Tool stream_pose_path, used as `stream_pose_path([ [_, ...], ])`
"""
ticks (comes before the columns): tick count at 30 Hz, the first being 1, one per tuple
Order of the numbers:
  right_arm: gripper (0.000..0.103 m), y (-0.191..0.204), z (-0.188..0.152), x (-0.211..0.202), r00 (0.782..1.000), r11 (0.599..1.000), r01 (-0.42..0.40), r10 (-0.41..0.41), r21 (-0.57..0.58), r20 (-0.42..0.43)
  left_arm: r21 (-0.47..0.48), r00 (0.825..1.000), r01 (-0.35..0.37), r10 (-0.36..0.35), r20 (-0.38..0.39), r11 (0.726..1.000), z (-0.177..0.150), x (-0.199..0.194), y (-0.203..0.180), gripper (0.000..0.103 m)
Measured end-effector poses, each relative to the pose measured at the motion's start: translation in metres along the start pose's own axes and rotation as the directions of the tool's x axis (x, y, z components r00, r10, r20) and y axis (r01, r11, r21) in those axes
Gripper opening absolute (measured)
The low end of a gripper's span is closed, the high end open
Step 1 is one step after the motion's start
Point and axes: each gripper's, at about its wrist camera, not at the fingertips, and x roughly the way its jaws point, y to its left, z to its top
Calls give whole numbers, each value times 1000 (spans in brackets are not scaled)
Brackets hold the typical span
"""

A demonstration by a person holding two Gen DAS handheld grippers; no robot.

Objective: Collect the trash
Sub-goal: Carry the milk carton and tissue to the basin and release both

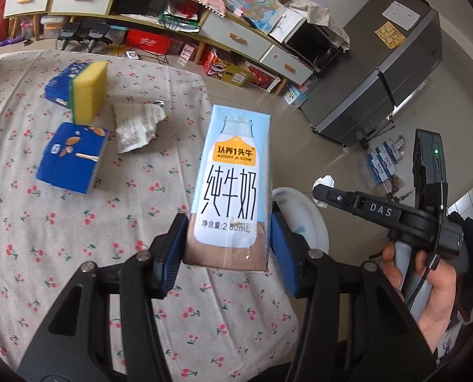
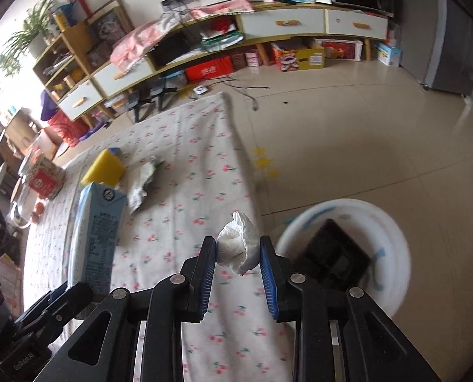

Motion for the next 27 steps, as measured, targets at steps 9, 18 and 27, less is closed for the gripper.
stream_pose_path([
  [9, 31, -86, -12, 5, 958, 957, 278, -269, 81, -100, 63, 990, 75, -67, -127, 995, -15, 64, -60, 54],
  [18, 61, -91, -15, 9, 922, 926, 376, -368, 45, -119, 91, 975, 102, -81, -208, 991, -25, 99, -89, 54],
  [27, 64, -104, -9, -7, 931, 921, 364, -359, 138, -62, 161, 956, 118, -69, -283, 980, -33, 137, -110, 54],
])
